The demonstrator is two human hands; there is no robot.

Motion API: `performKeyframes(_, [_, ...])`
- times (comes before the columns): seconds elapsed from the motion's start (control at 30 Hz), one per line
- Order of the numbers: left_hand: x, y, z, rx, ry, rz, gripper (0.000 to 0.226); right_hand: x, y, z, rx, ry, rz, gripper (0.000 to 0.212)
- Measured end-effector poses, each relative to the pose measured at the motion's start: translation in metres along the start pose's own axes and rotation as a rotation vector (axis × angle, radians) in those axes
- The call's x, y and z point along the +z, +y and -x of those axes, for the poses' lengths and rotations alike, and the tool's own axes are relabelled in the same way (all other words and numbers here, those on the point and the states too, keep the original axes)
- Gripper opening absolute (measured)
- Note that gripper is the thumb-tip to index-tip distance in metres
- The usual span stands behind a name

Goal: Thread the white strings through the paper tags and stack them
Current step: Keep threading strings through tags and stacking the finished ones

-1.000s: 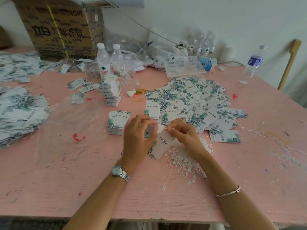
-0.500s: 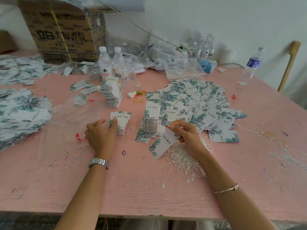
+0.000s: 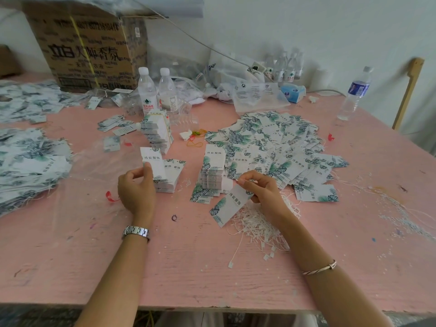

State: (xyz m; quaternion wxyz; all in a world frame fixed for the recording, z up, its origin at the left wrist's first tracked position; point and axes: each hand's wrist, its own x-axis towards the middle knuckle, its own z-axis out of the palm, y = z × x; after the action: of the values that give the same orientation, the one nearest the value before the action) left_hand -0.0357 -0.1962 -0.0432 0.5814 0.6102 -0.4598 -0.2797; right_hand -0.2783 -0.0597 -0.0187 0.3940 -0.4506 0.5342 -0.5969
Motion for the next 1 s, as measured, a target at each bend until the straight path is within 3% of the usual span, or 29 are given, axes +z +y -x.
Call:
performKeyframes(0.13, [0.001, 0.007, 0.007, -0.039, -0.086, 0.342, 0.036, 0.000, -0.002, 0.003, -0.025, -0.056, -0.037, 0.011])
performKeyframes(0.23, [0.006, 0.013, 0.017, -0.018, -0.280, 0.430, 0.035, 0.001, -0.004, 0.004, -0.044, -0.090, -0.055, 0.017])
performKeyframes(0.37, [0.013, 0.019, 0.038, 0.360, -0.440, 0.292, 0.027, 0.001, -0.003, 0.003, -0.059, -0.087, -0.033, 0.016])
performKeyframes(0.47, [0.018, 0.018, 0.049, 0.487, -0.469, 0.243, 0.026, 0.001, -0.002, 0.002, -0.064, -0.087, -0.042, 0.014])
performKeyframes(0.8, [0.025, 0.016, 0.066, 0.418, -0.810, 0.335, 0.018, 0.003, -0.006, 0.005, -0.033, -0.072, -0.063, 0.012])
performKeyframes(1.0, [0.028, 0.014, 0.069, 0.428, -0.882, 0.323, 0.026, 0.003, -0.006, 0.005, -0.022, -0.052, -0.064, 0.014])
